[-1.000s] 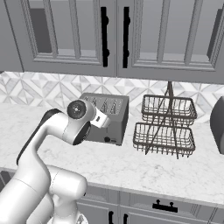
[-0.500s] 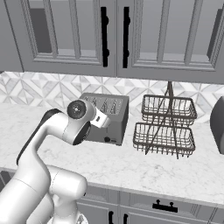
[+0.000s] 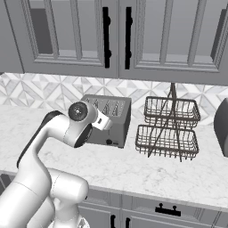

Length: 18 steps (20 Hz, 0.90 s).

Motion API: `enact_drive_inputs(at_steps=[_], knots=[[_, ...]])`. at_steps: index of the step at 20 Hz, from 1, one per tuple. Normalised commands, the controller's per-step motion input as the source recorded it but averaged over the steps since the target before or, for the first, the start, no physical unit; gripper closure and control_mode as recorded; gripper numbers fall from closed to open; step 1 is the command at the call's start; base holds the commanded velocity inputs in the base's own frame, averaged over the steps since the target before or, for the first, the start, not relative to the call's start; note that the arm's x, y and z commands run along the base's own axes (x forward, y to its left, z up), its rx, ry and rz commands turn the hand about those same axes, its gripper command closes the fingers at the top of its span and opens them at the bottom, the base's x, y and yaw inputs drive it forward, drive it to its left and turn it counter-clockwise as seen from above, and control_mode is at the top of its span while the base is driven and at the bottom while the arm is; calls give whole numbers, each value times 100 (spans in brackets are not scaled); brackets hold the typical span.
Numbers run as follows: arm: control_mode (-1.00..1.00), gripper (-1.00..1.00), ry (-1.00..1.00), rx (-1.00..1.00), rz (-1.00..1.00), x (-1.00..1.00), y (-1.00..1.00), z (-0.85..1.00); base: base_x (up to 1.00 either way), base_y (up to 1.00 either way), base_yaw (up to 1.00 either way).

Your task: Start the toaster. Once the lever pops up, take the bread to the plate on the dining counter.

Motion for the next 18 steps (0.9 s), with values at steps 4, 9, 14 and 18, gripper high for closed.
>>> enact_drive_inputs(at_steps=[4,9,14,18], knots=[[-100,-100,0,0,0,0,0,0,0,0,0],[-100,-100,0,0,0,0,0,0,0,0,0],[-100,-100,0,0,0,0,0,0,0,0,0],[-100,-100,0,0,0,0,0,0,0,0,0]])
